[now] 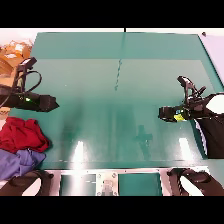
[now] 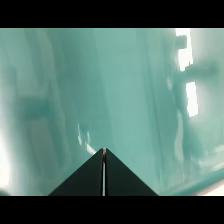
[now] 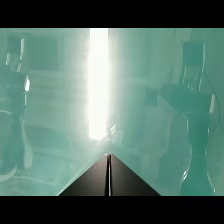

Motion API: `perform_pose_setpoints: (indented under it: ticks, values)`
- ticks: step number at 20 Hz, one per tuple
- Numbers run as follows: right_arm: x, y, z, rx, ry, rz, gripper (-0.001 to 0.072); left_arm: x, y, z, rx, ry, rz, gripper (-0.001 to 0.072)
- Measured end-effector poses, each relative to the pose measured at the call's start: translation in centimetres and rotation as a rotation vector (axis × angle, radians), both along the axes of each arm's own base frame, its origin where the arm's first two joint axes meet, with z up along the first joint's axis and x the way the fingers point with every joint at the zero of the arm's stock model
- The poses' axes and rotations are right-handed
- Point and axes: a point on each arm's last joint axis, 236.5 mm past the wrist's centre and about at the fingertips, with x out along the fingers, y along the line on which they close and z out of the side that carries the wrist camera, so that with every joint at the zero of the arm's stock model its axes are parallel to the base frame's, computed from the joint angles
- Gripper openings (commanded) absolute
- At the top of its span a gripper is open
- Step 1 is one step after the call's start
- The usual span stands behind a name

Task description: Fold the shirts.

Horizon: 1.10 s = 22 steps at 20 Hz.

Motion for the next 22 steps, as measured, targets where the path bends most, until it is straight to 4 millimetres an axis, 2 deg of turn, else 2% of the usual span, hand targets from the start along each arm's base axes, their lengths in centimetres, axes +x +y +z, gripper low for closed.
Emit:
perform_pose_setpoints:
  ticks: [6,9,11,13,15,16,19,22]
  values:
    - [1.8,0.0,0.6,0.006,-0.075,-0.022,0.0017,3.8,0.3,1.9,-0.025,-0.164,0.075,0.0020]
    - [2.1,0.0,0.6,0.007,-0.089,-0.027,0.0018,6.1,0.4,3.5,-0.054,-0.266,0.124,0.0029]
    - [2.1,0.0,0.5,0.007,-0.089,-0.028,0.0018,7.1,1.4,3.9,-0.019,-0.316,0.145,0.0720]
    - [2.2,0.0,0.3,0.007,-0.086,-0.029,0.0018,7.8,5.0,2.3,0.147,-0.316,0.176,0.0715]
    - [2.2,0.0,0.1,0.006,-0.082,-0.030,0.0018,7.4,10.3,-0.4,0.342,-0.228,0.233,0.0715]
    - [2.2,0.0,0.1,0.006,-0.081,-0.030,0.0018,6.6,13.1,-2.0,0.417,-0.148,0.270,0.0715]
    - [2.3,0.0,0.0,0.006,-0.081,-0.031,0.0018,2.4,20.0,-6.7,0.548,0.116,0.386,0.0715]
    - [2.3,0.0,0.0,0.006,-0.081,-0.031,0.0018,-3.0,24.6,-11.2,0.587,0.347,0.491,0.0715]
